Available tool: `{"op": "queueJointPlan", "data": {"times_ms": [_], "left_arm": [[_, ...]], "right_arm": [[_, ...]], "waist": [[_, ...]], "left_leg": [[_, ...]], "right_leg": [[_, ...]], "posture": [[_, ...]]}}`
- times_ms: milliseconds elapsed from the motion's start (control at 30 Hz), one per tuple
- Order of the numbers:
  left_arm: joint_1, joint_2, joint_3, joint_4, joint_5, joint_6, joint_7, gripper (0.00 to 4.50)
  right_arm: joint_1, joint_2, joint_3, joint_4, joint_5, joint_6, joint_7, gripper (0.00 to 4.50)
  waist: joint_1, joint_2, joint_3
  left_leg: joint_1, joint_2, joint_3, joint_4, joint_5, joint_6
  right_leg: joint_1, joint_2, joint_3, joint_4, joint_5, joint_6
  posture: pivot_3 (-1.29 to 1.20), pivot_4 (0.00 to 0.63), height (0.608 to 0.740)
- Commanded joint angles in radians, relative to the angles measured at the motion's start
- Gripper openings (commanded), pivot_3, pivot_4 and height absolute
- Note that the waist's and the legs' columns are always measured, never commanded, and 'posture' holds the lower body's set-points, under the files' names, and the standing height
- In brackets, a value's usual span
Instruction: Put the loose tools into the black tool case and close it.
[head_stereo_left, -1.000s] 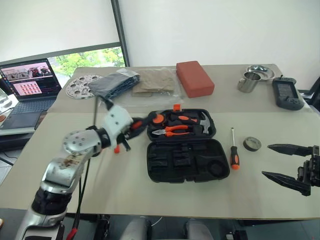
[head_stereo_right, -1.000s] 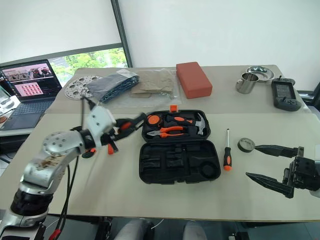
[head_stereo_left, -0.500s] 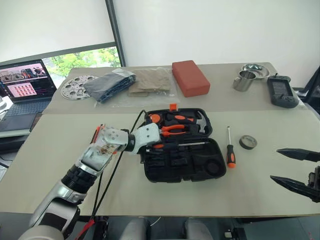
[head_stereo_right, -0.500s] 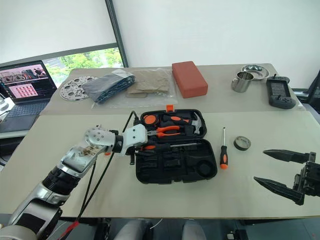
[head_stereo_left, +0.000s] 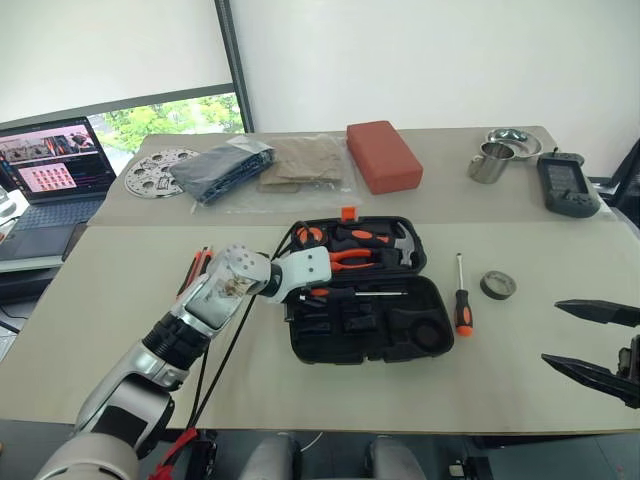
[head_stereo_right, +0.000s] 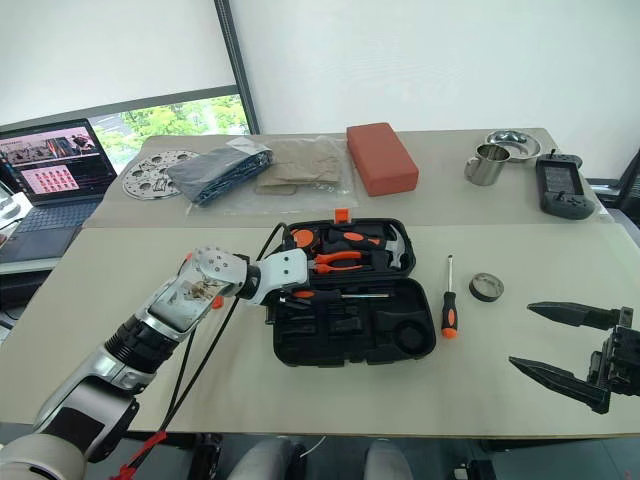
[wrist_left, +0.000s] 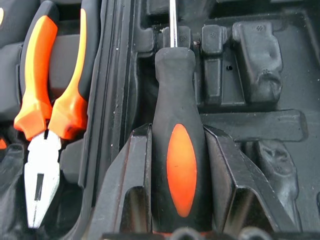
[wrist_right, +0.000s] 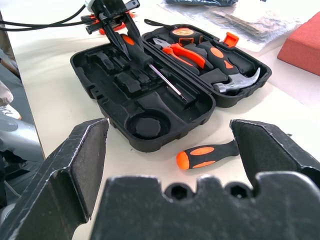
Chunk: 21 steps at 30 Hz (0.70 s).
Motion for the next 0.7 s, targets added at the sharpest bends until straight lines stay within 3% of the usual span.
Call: {"op": "queueJointPlan", "data": {"times_ms": [33,700], "left_arm": [[-0.009,0.013,0.015,-0.009,0.026,0.012,0.01,0.99],[-0.007,0.013,-0.008,0.028,0.099,-0.017,0.019,0.99]], "right_arm": [[0.001,0.005,-0.038,-0.011,0.003,-0.026,0.008,4.5],[-0.008,0.004,-0.028,0.027,-0.015,-0.064,0.037,4.5]], "waist": [[-0.001,0.0,0.0],[-0.003,0.0,0.0]], "left_leg": [[0.0,0.0,0.0,0.0,0.0,0.0],[0.0,0.0,0.0,0.001,0.0,0.0]], "right_leg": [[0.0,0.0,0.0,0.0,0.0,0.0],[0.001,0.001,0.001,0.004,0.0,0.001]], "posture": [[0.0,0.15,0.707],[0.0,0.15,0.707]]}}
